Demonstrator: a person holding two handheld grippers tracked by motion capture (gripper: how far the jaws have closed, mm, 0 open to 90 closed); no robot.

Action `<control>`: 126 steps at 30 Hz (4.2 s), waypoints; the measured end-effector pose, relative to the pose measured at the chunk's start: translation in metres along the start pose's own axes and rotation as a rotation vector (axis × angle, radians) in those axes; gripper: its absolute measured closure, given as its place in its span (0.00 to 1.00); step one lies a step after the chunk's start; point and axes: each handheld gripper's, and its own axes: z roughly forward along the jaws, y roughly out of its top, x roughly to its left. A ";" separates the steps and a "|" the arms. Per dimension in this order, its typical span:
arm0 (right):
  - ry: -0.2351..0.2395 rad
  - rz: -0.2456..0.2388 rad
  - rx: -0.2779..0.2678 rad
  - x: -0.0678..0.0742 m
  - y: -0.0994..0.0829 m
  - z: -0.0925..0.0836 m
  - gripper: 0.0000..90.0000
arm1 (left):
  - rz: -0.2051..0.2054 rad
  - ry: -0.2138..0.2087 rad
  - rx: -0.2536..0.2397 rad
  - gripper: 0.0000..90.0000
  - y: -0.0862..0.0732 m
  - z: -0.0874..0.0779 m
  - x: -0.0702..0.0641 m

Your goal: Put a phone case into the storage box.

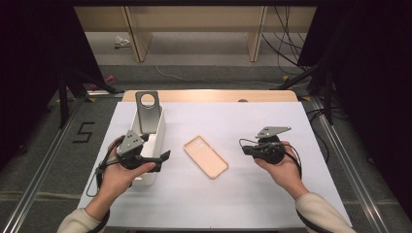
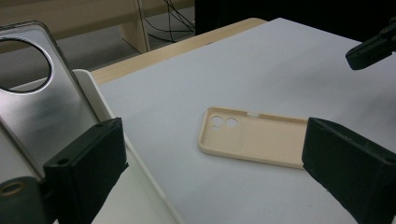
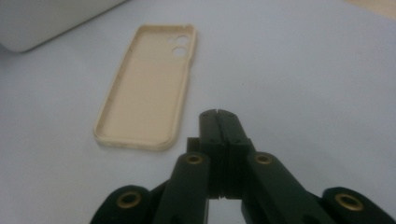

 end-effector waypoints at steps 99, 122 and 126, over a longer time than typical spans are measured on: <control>0.171 -0.079 0.348 0.083 0.015 0.089 1.00 | 0.025 -0.021 0.008 0.07 0.001 0.003 -0.007; 0.088 -0.017 0.105 0.033 0.008 0.027 0.41 | 0.060 -0.037 0.011 0.07 0.001 0.004 -0.013; 0.076 -0.019 0.037 0.024 0.001 0.010 0.36 | 0.086 -0.047 0.025 0.08 0.002 0.005 -0.016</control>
